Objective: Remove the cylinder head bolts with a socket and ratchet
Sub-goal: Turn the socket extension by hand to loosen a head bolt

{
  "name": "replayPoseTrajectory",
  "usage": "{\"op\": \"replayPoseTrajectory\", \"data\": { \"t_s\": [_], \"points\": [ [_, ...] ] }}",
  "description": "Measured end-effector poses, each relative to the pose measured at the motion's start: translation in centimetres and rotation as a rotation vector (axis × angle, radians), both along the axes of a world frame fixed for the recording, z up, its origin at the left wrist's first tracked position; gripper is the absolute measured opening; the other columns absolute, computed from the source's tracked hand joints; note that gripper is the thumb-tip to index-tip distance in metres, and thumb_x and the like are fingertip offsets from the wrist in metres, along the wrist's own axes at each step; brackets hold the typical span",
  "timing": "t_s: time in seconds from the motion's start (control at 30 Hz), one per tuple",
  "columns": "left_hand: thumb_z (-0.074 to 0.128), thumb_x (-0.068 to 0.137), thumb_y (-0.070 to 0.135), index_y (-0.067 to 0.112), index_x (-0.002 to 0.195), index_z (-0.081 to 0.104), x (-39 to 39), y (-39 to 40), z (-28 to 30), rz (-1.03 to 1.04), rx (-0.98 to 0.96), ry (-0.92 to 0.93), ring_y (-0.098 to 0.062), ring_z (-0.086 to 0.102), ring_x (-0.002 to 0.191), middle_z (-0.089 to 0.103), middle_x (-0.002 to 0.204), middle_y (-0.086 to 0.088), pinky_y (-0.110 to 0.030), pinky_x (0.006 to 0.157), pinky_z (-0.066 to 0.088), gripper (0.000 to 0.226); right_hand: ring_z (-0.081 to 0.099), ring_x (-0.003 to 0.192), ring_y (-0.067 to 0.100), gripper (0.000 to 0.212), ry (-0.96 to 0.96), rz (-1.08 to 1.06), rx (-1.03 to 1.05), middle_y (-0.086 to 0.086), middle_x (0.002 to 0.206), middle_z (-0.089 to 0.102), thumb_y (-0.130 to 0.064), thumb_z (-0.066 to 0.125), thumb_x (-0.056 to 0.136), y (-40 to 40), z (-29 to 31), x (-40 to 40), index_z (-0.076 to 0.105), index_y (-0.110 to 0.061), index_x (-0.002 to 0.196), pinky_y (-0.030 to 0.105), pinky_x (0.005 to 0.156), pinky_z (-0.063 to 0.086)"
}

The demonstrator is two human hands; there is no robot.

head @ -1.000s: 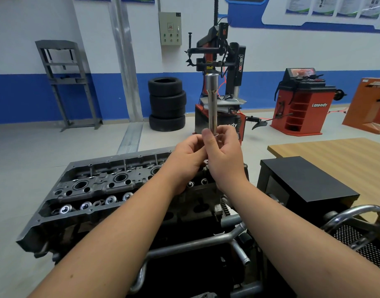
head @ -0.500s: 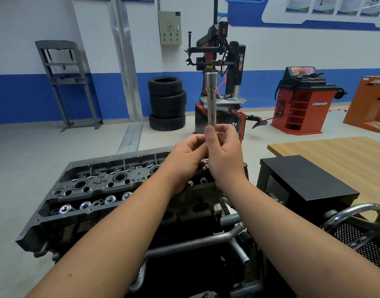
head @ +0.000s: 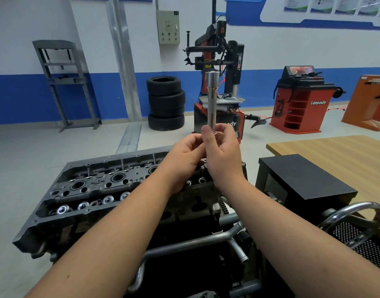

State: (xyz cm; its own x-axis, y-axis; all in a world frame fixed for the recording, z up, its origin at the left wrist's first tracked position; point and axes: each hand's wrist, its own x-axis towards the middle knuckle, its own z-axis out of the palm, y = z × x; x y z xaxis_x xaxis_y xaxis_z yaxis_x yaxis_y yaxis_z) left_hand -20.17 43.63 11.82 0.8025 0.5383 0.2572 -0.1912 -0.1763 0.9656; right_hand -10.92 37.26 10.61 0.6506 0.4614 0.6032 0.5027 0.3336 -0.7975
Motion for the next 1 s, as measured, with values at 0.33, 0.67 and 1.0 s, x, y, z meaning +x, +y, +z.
{"op": "replayPoseTrajectory", "data": {
  "t_s": [0.33,0.67,1.0],
  "points": [
    [0.048,0.109,0.032,0.017,0.132,0.064,0.0,-0.21,0.16,-0.029,-0.043,-0.005,-0.015,0.071,0.11,0.076,0.116,-0.001,-0.029,0.093,0.058,0.032,0.061,0.075,0.005,0.035,-0.053,0.018,0.021,-0.007,0.08,0.065,-0.045,0.04,0.104,-0.04,-0.01,0.12,0.063,-0.026,0.083,0.023,0.065,0.05],
    [0.052,0.107,0.03,0.018,0.129,0.066,-0.03,-0.13,0.11,-0.016,-0.011,-0.011,-0.012,0.072,0.107,0.077,0.112,0.003,-0.026,0.088,0.059,0.029,0.063,0.08,-0.002,0.02,-0.038,0.033,0.032,-0.022,0.083,0.066,-0.046,0.047,0.1,-0.09,0.07,0.16,0.06,-0.034,0.09,0.013,0.067,0.049],
    [0.061,0.103,0.025,0.011,0.127,0.065,0.07,-0.05,-0.01,0.023,0.001,-0.012,-0.022,0.073,0.107,0.076,0.115,-0.007,-0.034,0.091,0.061,0.028,0.067,0.08,0.005,0.025,0.009,0.055,0.026,-0.012,0.081,0.068,-0.06,0.056,0.089,-0.18,0.12,-0.03,0.059,-0.036,0.096,0.021,0.07,0.055]
  ]
}}
